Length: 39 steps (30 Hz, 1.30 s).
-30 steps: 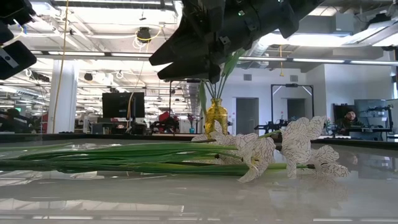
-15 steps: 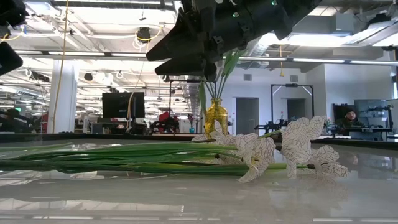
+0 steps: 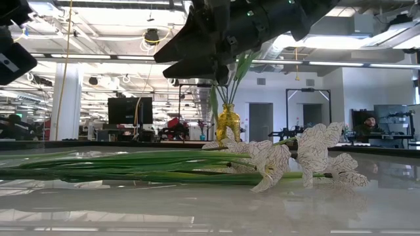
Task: Sort flowers into vase by color
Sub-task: Put the white flowers into the transparent vase
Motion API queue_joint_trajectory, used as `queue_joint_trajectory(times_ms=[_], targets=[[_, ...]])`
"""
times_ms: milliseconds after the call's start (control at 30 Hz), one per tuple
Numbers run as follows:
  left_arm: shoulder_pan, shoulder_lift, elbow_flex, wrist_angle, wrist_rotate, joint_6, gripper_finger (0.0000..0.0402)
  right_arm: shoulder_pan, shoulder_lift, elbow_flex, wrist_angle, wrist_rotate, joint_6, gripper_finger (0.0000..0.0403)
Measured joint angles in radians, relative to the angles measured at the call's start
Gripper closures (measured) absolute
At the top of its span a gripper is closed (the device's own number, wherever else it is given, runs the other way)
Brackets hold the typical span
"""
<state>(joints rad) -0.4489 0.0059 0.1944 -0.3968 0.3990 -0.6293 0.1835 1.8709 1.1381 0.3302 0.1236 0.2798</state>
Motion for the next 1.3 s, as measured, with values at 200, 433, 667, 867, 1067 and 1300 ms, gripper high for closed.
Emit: queue_joint_trajectory(times_ms=[200, 433, 667, 867, 1067, 1300], targets=[[0.000, 0.000, 0.000, 0.010, -0.002, 0.016, 0.0205, 0.006, 0.000, 0.000, -0.003, -0.049, 0.005, 0.0179], [0.000, 0.001, 0.004, 0.042, 0.041, 0.007, 0.0206, 0.005, 0.000, 0.000, -0.008, -0.050, 0.007, 0.0179], [0.000, 0.001, 0.066, -0.030, 0.022, 0.043, 0.0206, 0.005, 0.000, 0.000, -0.007, -0.050, 0.008, 0.0179], [0.000, 0.001, 0.123, -0.145, -0.018, 0.063, 0.0206, 0.005, 0.000, 0.000, -0.007, -0.050, 0.008, 0.0179], [0.000, 0.001, 0.151, -0.193, -0.019, 0.014, 0.0206, 0.005, 0.000, 0.000, -0.007, -0.050, 0.008, 0.0179], [0.000, 0.001, 0.172, -0.293, -0.039, -0.054, 0.0206, 0.004, 0.000, 0.000, -0.007, -0.052, 0.008, 0.0179]])
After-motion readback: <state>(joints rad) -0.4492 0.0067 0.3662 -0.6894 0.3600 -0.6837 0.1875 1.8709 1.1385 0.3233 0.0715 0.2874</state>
